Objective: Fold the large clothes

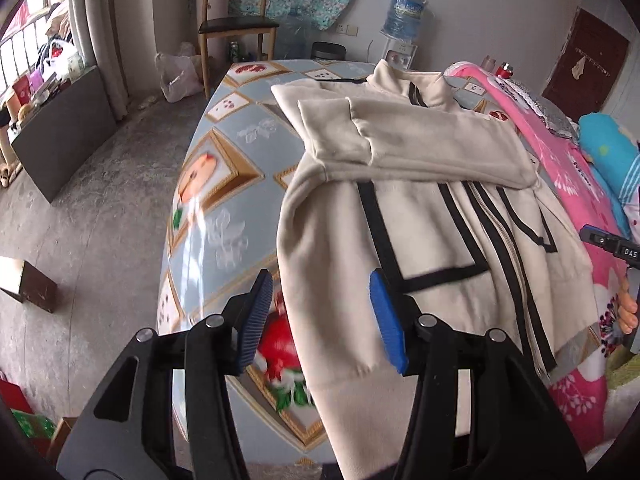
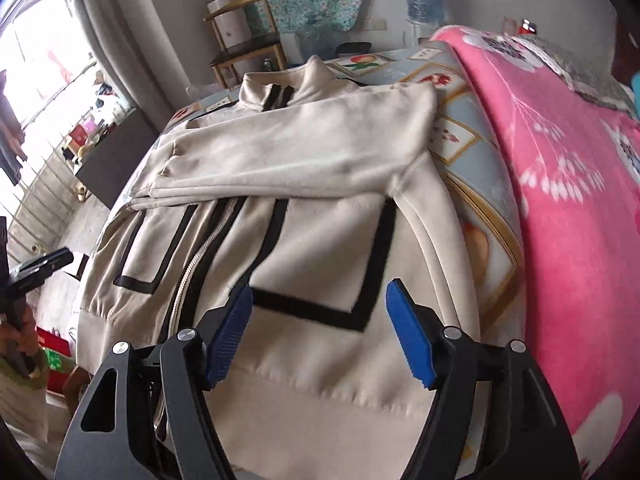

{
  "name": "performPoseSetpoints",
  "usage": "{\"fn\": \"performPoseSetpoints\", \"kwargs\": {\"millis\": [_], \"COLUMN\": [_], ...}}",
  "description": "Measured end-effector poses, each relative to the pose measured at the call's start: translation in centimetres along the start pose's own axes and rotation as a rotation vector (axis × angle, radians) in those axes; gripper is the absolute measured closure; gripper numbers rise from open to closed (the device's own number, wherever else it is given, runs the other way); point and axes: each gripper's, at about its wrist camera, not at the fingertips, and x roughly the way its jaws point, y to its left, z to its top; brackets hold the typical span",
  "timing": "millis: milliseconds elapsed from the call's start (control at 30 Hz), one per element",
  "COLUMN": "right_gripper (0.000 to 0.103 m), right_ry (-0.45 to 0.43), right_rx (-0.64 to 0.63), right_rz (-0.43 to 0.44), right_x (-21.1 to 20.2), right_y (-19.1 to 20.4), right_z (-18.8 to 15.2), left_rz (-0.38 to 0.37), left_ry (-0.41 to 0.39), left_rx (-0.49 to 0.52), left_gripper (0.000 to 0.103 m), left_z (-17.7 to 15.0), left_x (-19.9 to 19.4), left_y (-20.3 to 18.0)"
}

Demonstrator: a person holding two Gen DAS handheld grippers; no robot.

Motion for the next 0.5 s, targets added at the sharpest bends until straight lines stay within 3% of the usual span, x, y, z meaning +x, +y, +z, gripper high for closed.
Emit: {"fn": "performPoseSetpoints", "kwargs": {"millis": [267,500], "right_gripper": [0.035,0.035], "right_ry": [-0.029,-0.044], "right_rx": [0.129,0.229], "right_rz": [-0.1,-0.08], "right_x": [-3.2,-3.9], "right_y": [-2.8,-5.3], "right_z": [-6.4,-7.9], "left_rz": [-0.047,-0.119], "left_ry": [0.032,-0.031], "left_rx": [-0.075,-0.148], "left_gripper": [0.055,0.057], "left_z": [-7.9,-8.2], "left_x": [-0.5,0.8], "left_y": [-0.3,0.8]}}
